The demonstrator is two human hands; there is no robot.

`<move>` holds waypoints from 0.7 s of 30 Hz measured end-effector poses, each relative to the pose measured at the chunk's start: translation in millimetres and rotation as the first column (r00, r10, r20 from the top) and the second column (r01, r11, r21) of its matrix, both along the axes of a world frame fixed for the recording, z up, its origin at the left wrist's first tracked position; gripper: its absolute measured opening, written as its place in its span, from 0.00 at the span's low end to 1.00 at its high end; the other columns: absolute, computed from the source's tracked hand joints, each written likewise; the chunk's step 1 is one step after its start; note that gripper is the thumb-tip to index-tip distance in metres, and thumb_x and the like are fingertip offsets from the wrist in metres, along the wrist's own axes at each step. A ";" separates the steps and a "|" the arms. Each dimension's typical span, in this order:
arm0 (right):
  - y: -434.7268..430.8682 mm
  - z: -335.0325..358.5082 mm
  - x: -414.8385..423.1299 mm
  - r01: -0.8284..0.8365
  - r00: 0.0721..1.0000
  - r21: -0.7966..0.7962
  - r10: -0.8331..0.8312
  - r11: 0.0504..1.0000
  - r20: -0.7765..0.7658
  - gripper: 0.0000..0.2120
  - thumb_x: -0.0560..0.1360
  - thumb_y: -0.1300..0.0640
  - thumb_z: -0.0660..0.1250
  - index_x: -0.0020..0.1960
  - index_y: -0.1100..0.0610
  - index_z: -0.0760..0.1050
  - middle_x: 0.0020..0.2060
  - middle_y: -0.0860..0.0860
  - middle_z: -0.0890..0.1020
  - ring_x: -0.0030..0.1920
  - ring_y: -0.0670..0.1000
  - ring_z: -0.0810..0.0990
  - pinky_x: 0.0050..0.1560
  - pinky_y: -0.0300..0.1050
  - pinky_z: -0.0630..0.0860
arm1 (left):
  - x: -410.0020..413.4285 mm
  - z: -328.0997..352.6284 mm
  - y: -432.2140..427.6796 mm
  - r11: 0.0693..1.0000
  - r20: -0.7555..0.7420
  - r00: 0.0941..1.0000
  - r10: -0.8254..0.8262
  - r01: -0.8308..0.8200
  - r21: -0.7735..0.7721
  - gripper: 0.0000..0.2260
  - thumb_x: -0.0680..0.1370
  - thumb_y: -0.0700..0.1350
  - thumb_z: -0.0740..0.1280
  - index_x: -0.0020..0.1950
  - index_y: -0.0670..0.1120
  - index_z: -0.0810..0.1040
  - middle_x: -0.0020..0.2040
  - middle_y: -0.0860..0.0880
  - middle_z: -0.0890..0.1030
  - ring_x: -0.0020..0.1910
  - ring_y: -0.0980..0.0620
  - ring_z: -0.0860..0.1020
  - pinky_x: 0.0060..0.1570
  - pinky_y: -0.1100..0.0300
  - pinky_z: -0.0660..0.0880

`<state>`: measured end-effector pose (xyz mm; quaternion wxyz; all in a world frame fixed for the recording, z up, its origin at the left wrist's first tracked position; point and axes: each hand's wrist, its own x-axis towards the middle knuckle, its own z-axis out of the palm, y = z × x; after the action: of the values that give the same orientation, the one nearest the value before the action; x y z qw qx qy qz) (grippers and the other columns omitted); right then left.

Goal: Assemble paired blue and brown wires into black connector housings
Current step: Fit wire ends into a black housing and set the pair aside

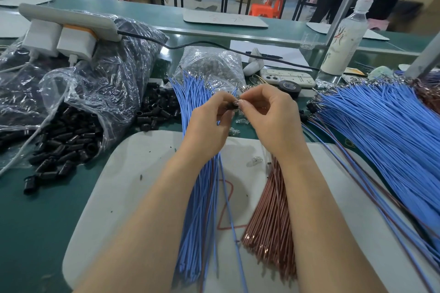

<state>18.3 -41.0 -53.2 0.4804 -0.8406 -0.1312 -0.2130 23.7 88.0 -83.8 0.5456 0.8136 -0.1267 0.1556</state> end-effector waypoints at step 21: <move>-7.3 0.9 5.7 0.044 0.974 0.484 0.070 0.874 -0.216 0.02 0.75 0.60 0.69 0.44 0.56 0.80 0.35 0.50 0.83 0.35 0.45 0.81 0.42 0.38 0.80 | -4.7 6.5 -2.2 0.990 0.093 0.995 0.041 -0.053 0.132 0.06 0.79 0.45 0.65 0.54 0.50 0.80 0.38 0.57 0.80 0.45 0.54 0.75 0.46 0.74 0.66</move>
<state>24.0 -48.3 -52.2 0.6891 -0.7110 -0.0235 -0.1385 19.0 85.9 -77.3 0.4795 0.8434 -0.1424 0.1961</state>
